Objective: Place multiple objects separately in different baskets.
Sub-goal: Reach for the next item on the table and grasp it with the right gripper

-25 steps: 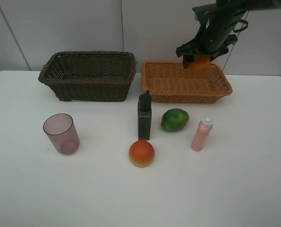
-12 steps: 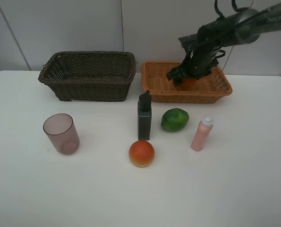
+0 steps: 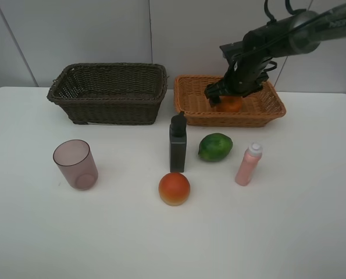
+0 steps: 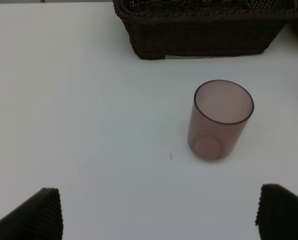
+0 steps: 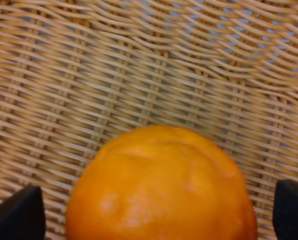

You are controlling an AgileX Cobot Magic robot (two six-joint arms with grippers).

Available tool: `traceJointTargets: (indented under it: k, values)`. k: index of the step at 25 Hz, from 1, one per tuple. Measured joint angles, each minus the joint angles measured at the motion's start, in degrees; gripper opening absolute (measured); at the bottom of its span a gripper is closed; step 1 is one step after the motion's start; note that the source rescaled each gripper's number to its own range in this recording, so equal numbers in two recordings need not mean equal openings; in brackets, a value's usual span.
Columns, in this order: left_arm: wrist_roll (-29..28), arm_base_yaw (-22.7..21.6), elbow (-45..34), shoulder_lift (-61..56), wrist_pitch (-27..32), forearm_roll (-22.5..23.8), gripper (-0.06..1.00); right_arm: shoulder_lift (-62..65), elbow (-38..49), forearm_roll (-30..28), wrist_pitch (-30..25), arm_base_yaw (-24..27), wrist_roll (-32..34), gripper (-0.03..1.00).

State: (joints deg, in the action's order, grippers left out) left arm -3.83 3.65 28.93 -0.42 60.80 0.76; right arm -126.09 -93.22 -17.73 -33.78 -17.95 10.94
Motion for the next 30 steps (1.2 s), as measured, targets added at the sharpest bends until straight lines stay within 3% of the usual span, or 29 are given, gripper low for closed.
traceJointTargets:
  k: [9, 19, 30]
  values:
    - [0.0, 0.0, 0.0, 0.0, 0.0, 0.0, 1.0, 6.2, 0.0, 3.5, -9.1, -2.2, 0.0, 1.0]
    - [0.0, 0.0, 0.0, 0.0, 0.0, 0.0, 1.0, 11.2, 0.0, 4.8, -29.5, -7.8, 0.0, 1.0]
    - [0.0, 0.0, 0.0, 0.0, 0.0, 0.0, 1.0, 20.1, 9.6, 8.3, -31.4, -10.6, 0.8, 1.0]
